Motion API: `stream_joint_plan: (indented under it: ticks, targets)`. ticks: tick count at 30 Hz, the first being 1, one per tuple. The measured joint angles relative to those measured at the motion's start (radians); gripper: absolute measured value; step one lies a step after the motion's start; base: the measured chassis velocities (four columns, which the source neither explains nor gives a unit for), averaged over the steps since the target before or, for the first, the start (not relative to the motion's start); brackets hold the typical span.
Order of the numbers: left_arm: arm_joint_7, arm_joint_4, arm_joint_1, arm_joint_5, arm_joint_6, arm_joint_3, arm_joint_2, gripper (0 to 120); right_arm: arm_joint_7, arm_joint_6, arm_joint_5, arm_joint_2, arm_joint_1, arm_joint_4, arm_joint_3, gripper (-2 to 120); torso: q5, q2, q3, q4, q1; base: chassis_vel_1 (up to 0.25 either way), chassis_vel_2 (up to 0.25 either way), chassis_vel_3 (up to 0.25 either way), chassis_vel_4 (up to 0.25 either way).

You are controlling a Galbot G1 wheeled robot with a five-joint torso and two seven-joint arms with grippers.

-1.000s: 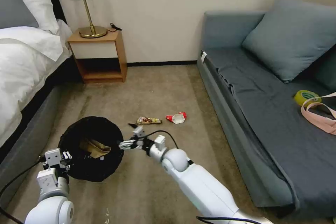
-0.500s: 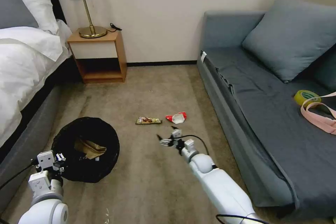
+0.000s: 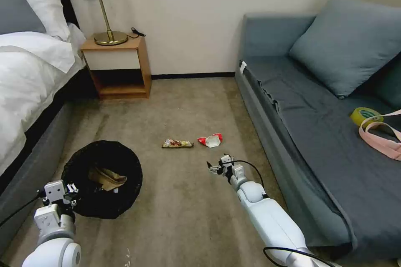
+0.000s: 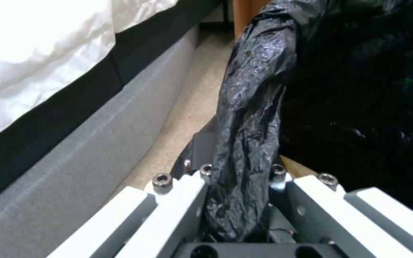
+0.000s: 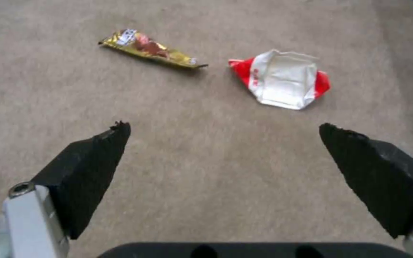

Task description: Pick up the trash bin, then pick up the garbage on the floor and place it into the trash bin.

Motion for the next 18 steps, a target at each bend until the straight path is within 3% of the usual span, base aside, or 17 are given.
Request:
stream_joint_plan:
  ticks: [10,18]
  targets:
    - [0.0,0.018,-0.002,0.003,-0.013,-0.001,0.004,2,-0.027,0.004,0.001,0.016,-0.001,-0.012,-0.012,100,0.0,0.0,0.0,0.0,0.0,-0.004,0.006,0.003,-0.007]
    - [0.002,0.015,-0.009,0.001,-0.013,-0.002,0.005,2,-0.035,0.013,0.003,0.019,0.014,-0.026,-0.014,100,0.0,0.0,0.0,0.0001,0.0,-0.107,0.114,0.129,-0.112]
